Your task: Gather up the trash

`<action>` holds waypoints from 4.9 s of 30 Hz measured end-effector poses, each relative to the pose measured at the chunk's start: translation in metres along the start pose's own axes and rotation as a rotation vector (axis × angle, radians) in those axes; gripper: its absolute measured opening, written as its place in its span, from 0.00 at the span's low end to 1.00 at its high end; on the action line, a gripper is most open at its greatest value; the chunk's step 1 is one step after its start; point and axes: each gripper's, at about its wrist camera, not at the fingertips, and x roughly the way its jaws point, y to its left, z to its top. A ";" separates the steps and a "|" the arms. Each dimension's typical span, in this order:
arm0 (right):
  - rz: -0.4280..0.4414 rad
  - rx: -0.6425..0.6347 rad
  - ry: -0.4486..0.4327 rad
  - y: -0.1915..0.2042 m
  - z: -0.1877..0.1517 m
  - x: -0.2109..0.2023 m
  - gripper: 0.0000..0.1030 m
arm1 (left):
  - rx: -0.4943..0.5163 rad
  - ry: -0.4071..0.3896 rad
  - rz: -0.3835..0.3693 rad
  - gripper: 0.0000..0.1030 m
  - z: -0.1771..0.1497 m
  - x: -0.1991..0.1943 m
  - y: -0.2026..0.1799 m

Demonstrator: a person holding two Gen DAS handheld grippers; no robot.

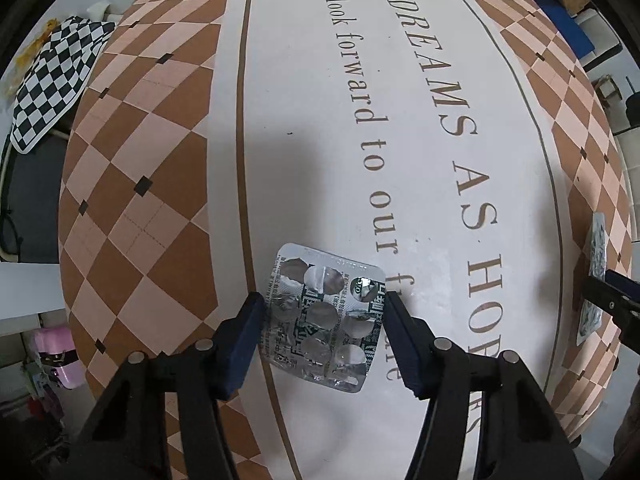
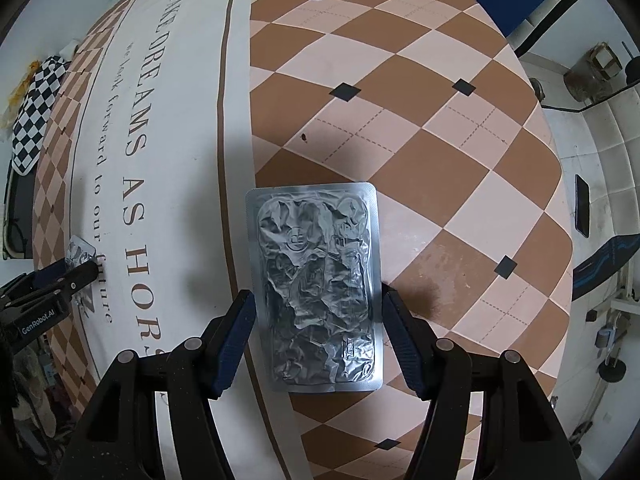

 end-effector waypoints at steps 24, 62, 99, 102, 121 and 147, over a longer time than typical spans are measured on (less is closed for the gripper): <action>0.093 -0.064 -0.186 0.030 -0.082 -0.092 0.65 | -0.071 -0.256 0.029 0.55 -0.111 -0.121 0.003; 0.195 0.167 0.109 -0.025 -0.499 0.182 0.65 | -0.250 0.158 -0.232 0.55 -0.431 0.193 0.007; 0.078 0.028 0.007 -0.007 -0.533 0.108 0.97 | -0.091 -0.012 -0.027 0.94 -0.480 0.037 0.012; 0.089 0.004 -0.024 -0.006 -0.542 0.054 0.97 | -0.086 -0.038 -0.047 0.94 -0.486 -0.009 0.009; 0.299 -0.078 -0.104 -0.006 -0.604 -0.212 0.97 | -0.080 -0.182 -0.237 0.94 -0.534 -0.221 -0.003; 0.428 -0.154 -0.120 0.020 -0.620 -0.293 1.00 | -0.076 -0.272 -0.364 0.98 -0.559 -0.293 0.000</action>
